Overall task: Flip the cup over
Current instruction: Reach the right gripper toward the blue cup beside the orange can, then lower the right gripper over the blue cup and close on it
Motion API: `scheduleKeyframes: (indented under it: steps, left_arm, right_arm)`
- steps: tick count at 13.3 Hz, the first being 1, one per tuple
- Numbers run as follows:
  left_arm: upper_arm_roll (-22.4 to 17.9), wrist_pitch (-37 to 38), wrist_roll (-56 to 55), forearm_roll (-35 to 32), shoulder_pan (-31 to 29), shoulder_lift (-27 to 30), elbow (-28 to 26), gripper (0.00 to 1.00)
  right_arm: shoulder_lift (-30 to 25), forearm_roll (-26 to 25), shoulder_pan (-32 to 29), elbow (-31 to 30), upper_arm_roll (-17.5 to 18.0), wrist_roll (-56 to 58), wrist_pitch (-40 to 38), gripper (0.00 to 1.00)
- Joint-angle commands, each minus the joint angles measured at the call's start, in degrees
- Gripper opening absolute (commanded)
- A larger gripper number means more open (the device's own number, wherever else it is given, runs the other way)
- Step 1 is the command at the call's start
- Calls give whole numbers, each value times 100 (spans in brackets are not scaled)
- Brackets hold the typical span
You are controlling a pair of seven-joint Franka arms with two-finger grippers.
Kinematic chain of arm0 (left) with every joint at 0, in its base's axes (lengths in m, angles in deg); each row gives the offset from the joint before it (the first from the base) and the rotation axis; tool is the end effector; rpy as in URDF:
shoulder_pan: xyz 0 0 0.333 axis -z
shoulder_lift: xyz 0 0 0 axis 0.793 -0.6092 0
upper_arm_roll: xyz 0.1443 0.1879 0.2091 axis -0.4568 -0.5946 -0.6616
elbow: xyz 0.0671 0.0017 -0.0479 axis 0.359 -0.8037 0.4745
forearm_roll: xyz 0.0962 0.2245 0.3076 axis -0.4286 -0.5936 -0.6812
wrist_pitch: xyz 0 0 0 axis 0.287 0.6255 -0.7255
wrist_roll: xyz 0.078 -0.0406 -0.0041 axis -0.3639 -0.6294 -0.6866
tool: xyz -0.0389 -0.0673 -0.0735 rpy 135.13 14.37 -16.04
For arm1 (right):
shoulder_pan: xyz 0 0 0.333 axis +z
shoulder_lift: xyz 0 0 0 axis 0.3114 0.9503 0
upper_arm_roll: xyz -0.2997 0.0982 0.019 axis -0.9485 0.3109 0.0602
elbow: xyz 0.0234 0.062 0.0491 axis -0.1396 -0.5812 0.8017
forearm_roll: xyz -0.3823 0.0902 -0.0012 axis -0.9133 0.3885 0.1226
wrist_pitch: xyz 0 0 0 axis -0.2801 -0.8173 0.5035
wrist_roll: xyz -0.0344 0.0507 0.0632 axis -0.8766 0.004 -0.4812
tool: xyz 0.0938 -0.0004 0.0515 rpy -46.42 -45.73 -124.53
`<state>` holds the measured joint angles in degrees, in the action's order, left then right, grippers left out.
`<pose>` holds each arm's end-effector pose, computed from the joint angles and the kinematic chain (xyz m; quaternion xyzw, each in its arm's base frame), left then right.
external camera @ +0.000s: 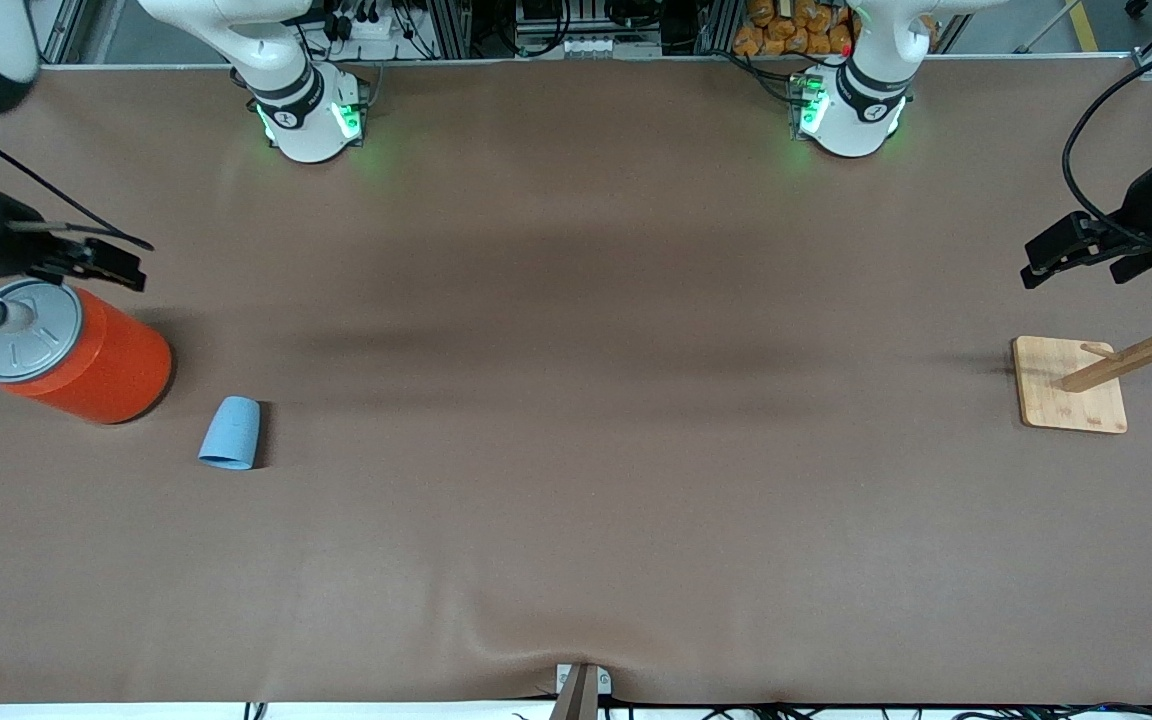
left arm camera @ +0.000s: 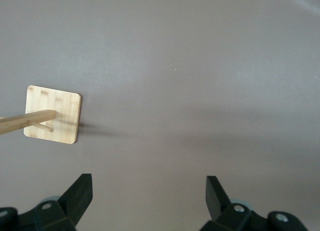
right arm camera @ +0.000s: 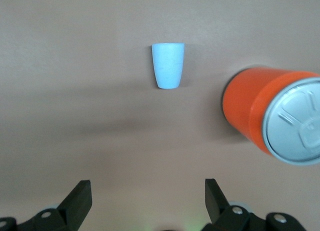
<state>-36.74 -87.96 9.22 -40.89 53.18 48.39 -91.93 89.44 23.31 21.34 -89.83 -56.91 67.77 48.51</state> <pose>0.5585 -0.0333 0.6265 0.9992 0.0333 0.0171 0.0108 0.5621 -0.0023 0.5488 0.9971 -0.0243 -0.0720 0.0037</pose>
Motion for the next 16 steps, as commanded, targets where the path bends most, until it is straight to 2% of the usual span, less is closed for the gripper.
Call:
scheduleKeyframes:
  steps: [1, 5, 10, 16]
  left_arm:
    - [21, 211, 35, -17, -27, -25, 75, 100]
    - [21, 238, 62, -17, -18, -34, 84, 100]
    - [21, 238, 53, -17, 0, -52, 93, 100]
    - [21, 238, 62, -17, 0, -61, 93, 100]
  right_arm:
    - [385, -18, -47, -317, 5, 252, 545, 100]
    - [1229, 78, -179, -308, 5, 260, 976, 100]
    - [2152, 88, -232, -317, -4, 304, 2091, 100]
    - [2909, 0, -407, -317, -4, 690, 3323, 100]
